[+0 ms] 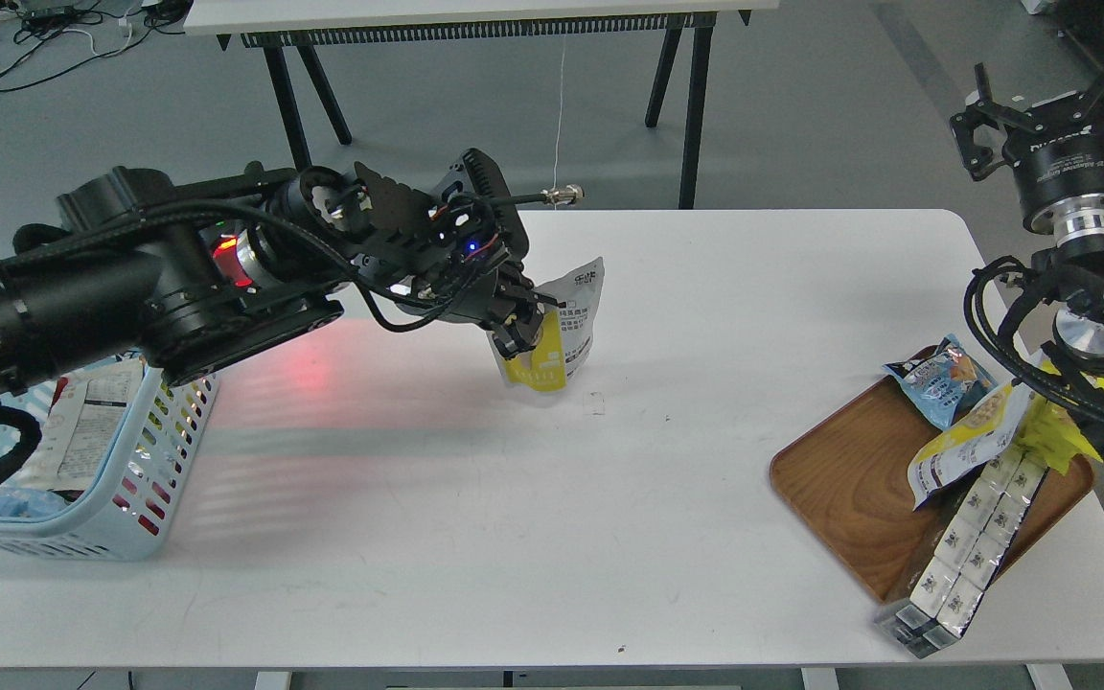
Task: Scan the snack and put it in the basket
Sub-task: 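Lift the pouch and hold it in front of the barcode scanner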
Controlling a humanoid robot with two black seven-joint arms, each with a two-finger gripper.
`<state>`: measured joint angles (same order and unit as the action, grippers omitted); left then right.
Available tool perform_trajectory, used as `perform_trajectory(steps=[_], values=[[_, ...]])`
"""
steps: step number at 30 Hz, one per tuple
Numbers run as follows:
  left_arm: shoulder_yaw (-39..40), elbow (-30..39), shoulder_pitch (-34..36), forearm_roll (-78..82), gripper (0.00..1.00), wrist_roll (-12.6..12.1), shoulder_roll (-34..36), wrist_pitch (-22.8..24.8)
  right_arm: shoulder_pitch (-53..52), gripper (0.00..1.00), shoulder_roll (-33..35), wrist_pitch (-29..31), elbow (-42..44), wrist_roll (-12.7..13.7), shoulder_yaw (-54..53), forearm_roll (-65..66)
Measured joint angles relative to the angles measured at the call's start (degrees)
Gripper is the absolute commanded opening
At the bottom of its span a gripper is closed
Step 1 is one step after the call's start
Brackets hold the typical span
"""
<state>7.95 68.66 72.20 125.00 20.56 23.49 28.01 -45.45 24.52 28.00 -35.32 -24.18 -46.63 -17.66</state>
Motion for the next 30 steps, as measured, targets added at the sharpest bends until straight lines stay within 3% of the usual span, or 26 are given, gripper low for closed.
perform_trajectory(steps=[5,17,30], values=[[3.46,5.25,-0.35,0.0,0.0,0.35,6.84,0.0,0.0,0.99,0.0,0.0,-0.17,0.0,0.0,-0.01],[3.4,6.83,-0.71,0.0,0.0,7.0,21.05,0.0,-0.69,0.99,0.0,0.0,-0.21,0.0,0.04,0.0],[2.67,5.18,-2.69,0.0,0.0,7.44,25.51,-0.02,-0.7,0.99,0.0,0.0,-0.15,-0.06,0.05,0.02]])
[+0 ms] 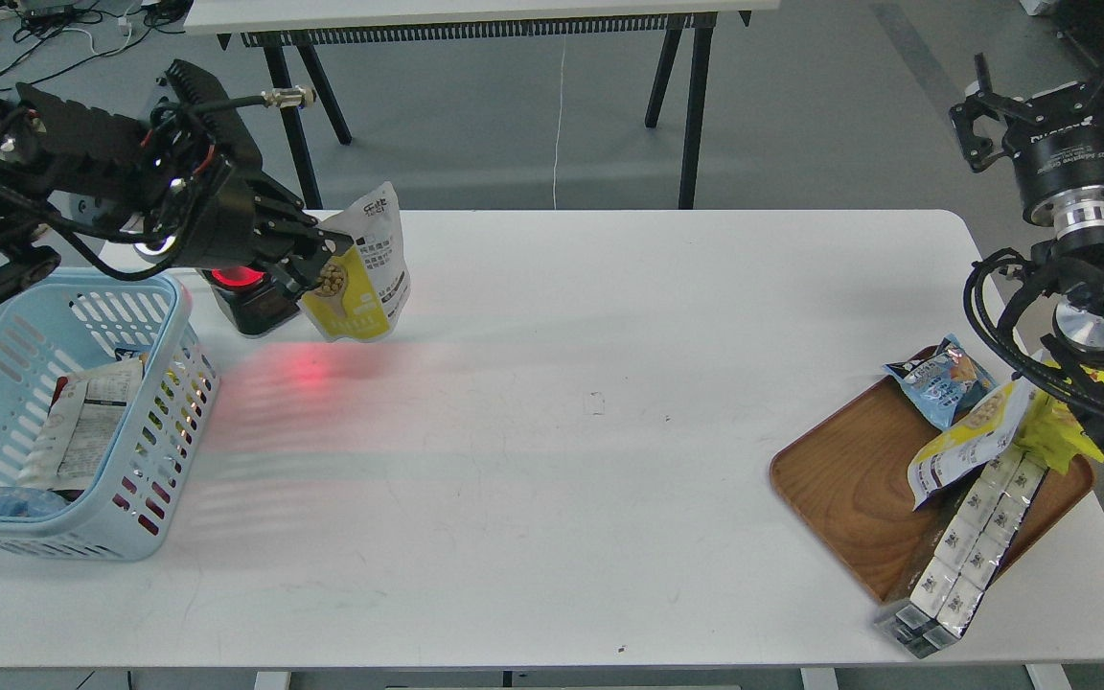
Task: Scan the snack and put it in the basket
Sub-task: 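Lift the pouch and hold it in front of the barcode scanner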
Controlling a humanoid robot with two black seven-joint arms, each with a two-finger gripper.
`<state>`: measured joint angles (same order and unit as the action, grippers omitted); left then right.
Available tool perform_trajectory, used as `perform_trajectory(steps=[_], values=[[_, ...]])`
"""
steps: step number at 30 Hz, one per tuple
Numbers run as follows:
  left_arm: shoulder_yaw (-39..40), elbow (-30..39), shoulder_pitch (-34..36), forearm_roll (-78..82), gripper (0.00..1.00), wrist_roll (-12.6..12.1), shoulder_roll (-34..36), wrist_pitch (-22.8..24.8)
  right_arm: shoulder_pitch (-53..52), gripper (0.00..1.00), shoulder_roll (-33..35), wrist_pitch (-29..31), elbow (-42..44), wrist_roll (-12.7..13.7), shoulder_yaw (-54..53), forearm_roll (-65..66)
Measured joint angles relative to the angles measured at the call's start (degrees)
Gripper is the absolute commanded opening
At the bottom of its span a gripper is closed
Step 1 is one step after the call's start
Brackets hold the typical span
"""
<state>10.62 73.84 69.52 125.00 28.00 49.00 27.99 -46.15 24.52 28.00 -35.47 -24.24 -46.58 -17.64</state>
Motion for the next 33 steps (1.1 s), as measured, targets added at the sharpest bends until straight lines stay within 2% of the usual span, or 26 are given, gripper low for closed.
perform_trajectory(steps=[12,33], values=[[0.08,-3.53,-0.94,0.0,0.0,0.0,0.82,0.0,0.0,0.99,-0.01,0.0,-0.13,-0.02,0.0,0.03],[0.11,-2.9,-0.8,0.0,0.0,0.0,0.58,0.01,0.0,0.99,-0.01,0.0,-0.07,-0.02,0.0,0.06]])
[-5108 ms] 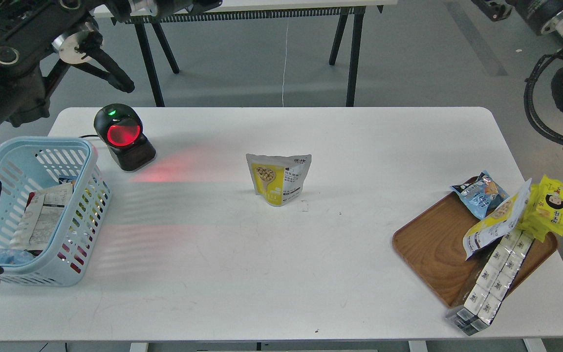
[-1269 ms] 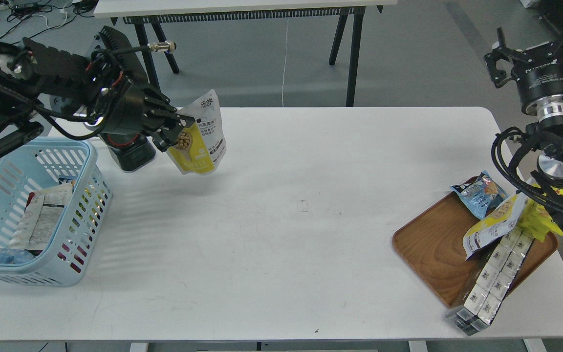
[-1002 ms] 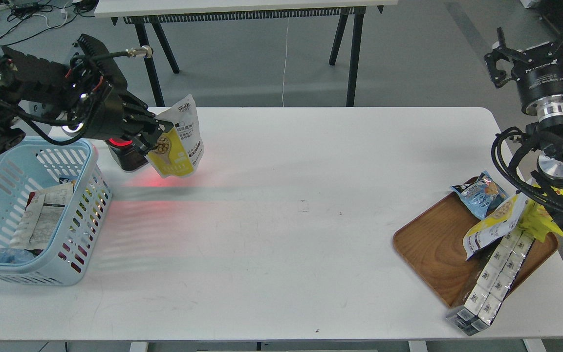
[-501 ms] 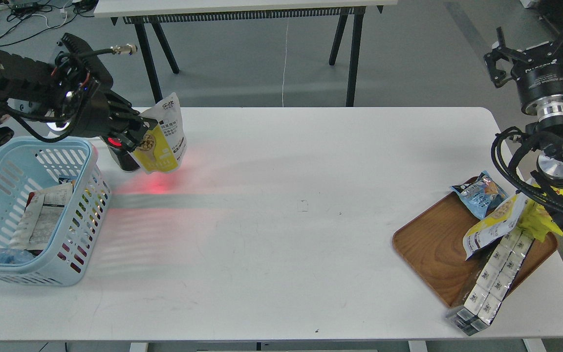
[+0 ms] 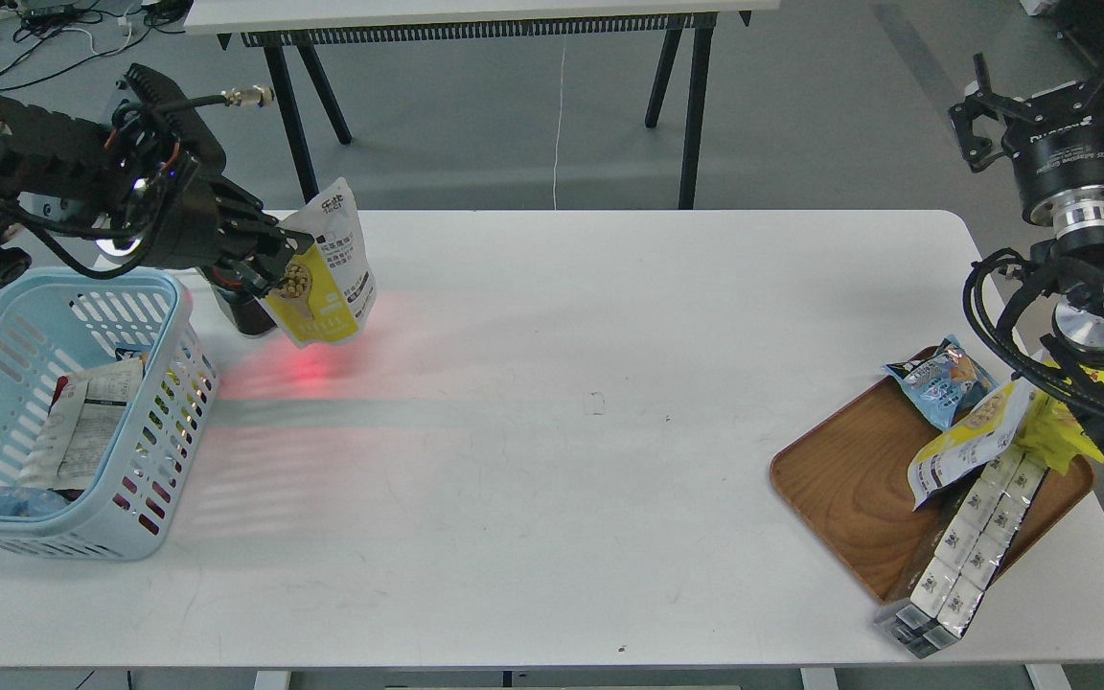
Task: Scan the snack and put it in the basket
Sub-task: 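Lift the pouch and hold it in front of the barcode scanner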
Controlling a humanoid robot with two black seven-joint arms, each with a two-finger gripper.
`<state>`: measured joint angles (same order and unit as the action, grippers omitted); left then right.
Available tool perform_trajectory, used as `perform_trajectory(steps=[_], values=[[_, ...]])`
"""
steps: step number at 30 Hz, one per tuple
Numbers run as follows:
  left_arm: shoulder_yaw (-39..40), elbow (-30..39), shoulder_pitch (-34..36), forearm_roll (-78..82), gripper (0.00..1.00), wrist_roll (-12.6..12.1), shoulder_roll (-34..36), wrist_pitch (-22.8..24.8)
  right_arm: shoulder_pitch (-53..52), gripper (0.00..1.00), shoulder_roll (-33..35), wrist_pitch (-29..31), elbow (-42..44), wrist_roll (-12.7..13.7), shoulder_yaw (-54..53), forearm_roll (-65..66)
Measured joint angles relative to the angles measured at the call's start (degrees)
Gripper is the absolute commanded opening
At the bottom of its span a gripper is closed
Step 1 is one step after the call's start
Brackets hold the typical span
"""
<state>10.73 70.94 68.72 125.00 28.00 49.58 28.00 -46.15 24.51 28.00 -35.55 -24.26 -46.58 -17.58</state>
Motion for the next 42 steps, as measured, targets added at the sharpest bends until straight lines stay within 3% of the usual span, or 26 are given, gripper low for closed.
perform_trajectory(steps=[42], values=[[0.7,2.8,0.29,0.0,0.0,0.0,-0.74,0.0,-1.57,0.99,1.38,0.0,-2.27,0.0,-1.54,0.0]])
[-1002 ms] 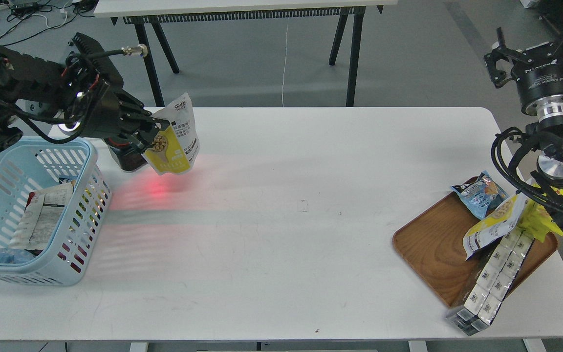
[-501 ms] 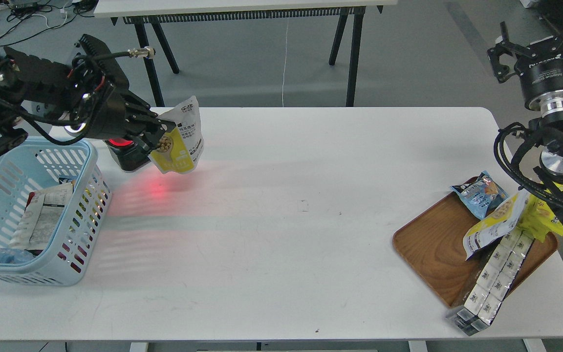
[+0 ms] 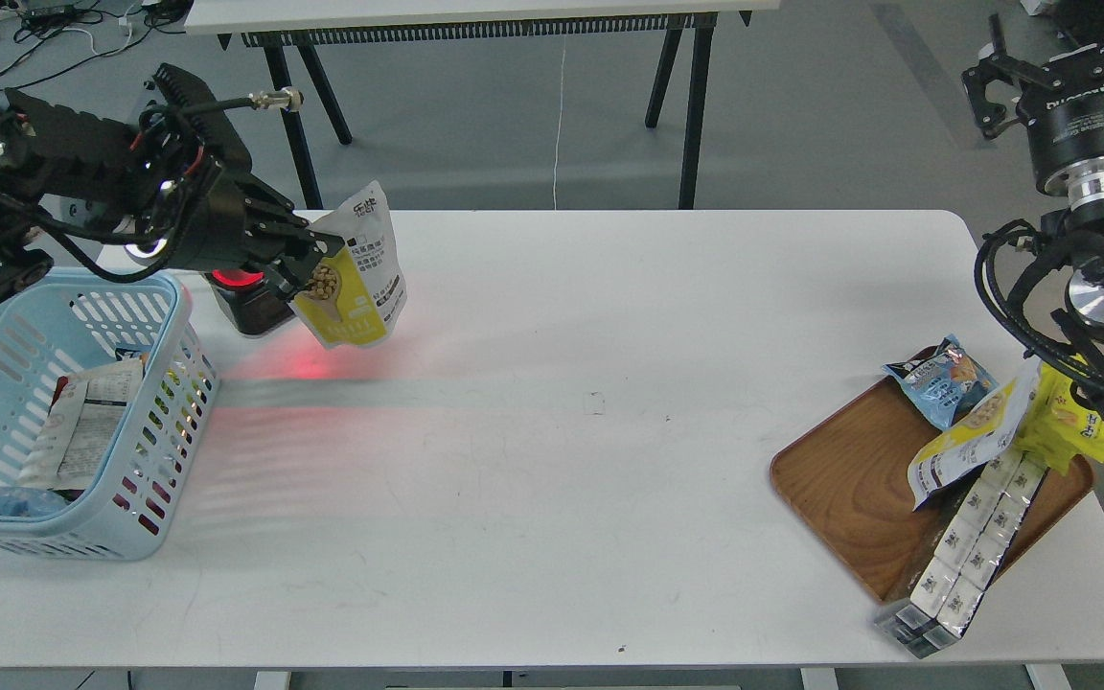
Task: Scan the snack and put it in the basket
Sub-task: 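Lift the pouch and hold it in front of the barcode scanner, then move the pouch over the blue basket and drop it in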
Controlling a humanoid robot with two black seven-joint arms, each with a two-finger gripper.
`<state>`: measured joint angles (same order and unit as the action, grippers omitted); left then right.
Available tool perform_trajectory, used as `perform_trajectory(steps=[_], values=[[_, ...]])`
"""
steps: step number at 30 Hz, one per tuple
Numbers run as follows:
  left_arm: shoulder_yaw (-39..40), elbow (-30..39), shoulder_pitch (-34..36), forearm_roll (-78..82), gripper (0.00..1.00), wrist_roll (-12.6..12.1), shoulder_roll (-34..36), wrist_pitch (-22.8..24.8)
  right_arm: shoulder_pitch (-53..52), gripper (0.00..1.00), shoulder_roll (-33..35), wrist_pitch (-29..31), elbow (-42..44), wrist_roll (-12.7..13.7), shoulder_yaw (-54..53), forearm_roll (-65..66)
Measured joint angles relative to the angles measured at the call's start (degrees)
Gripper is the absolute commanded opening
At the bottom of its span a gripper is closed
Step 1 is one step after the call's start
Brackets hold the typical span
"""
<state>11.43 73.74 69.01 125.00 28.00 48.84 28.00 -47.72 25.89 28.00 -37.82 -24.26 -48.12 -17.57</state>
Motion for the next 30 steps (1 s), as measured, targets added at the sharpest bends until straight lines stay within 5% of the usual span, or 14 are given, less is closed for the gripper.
perform_trajectory(steps=[14,24,30], values=[[0.4,1.39,0.08,0.0,0.0,0.0,1.48,0.0,-0.17,0.99,0.07,0.0,-0.24,0.0,-0.16,0.0],[5.33,13.91,0.34,-4.25,0.0,-0.01,15.07,0.0,-0.16,0.99,-0.28,0.0,-0.07,-0.08,-0.17,0.0],[9.33,15.61,0.36,-11.81,0.0,-0.01,24.66,0.0,-0.14,0.99,-0.62,0.0,0.04,-0.1,-0.27,-0.01]])
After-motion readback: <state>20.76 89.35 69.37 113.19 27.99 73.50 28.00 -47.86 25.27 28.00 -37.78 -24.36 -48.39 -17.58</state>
